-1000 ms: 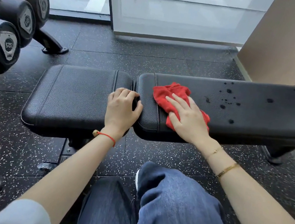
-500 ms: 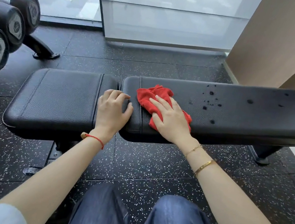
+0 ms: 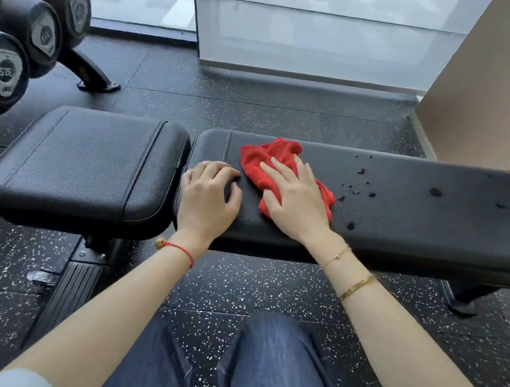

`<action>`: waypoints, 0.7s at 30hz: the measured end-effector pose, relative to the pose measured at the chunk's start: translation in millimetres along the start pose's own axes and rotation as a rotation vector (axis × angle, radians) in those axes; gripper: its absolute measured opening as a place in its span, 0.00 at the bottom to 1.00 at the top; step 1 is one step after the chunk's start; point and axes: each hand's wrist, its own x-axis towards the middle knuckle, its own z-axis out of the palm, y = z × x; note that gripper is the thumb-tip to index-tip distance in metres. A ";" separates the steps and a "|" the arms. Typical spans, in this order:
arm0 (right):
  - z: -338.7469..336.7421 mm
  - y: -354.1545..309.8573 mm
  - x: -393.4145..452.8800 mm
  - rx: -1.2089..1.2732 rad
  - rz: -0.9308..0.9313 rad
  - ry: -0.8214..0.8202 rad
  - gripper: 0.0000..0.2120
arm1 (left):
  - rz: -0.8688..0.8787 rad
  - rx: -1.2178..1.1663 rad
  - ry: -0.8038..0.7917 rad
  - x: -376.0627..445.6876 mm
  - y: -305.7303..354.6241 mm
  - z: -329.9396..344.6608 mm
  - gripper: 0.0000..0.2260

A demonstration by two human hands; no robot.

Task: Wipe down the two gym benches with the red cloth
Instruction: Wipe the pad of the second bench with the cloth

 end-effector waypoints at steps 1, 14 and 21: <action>-1.8 5.2 -7.3 0.026 -0.057 -0.005 0.24 | 0.003 0.004 0.010 -0.5 0.4 0.2 0.10; -11.0 28.1 33.9 0.010 0.006 -0.096 0.25 | -0.025 0.039 0.037 0.6 8.0 -1.6 0.09; -13.8 39.2 -13.7 0.064 -0.133 -0.072 0.25 | -0.015 0.105 0.030 -0.8 11.3 1.1 0.09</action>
